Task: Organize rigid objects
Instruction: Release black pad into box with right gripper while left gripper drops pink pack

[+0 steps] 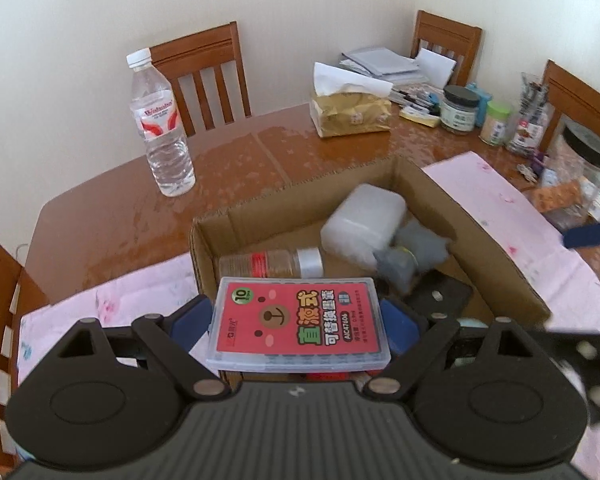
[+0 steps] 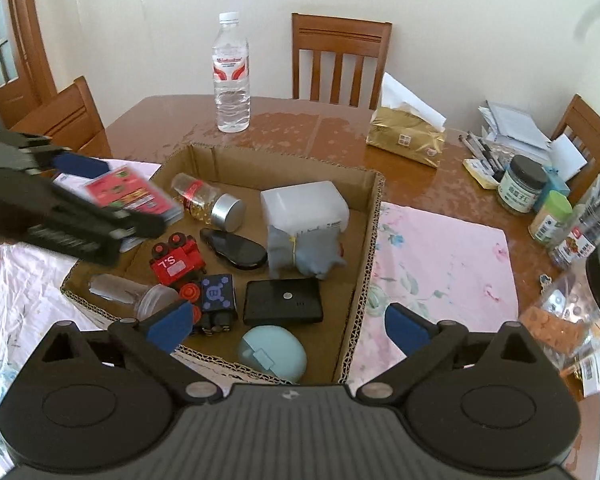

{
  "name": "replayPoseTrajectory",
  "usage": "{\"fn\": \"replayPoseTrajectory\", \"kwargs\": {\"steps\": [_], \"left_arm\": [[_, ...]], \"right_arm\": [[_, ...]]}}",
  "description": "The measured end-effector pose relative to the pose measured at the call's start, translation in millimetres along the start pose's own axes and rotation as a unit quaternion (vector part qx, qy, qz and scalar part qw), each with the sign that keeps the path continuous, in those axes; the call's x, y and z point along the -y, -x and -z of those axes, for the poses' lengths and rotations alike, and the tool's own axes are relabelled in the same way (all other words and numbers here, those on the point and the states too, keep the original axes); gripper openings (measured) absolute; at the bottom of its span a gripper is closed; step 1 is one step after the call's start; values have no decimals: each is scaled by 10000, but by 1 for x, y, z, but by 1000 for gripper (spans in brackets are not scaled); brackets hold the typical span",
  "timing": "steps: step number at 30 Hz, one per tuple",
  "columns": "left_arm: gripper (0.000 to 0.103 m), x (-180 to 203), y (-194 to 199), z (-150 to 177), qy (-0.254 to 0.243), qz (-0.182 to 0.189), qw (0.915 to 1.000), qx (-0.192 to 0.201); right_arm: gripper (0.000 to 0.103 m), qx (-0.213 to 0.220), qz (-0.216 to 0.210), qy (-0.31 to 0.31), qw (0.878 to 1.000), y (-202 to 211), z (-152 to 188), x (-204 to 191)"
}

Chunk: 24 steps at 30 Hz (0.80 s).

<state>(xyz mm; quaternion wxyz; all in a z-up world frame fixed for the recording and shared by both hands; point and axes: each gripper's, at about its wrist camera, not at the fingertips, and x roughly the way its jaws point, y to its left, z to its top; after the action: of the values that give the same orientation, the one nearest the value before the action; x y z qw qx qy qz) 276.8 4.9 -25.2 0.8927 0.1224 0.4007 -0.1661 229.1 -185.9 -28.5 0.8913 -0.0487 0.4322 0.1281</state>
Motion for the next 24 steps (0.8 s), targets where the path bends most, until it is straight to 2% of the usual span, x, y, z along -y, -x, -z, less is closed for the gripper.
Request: {"fn": "replayPoseTrajectory", "kwargs": {"steps": [4, 10, 16, 21, 24], "left_arm": [[92, -6, -10, -4, 130, 11, 9999, 100], [99, -14, 6, -6, 367, -21, 9986, 379], [102, -11, 37, -1, 543, -378, 9965, 503], [102, -1, 61, 11, 1011, -799, 9915, 208], [102, 4, 71, 19, 1313, -861, 9876, -44]], "right_arm": [[103, 10, 36, -91, 10000, 3, 0, 1], [103, 37, 55, -126, 9999, 7, -1, 0], [103, -123, 182, -174, 9996, 10, -7, -5], [103, -394, 440, -474, 9971, 16, -12, -5], [103, -456, 566, -623, 9954, 22, -13, -6]]}}
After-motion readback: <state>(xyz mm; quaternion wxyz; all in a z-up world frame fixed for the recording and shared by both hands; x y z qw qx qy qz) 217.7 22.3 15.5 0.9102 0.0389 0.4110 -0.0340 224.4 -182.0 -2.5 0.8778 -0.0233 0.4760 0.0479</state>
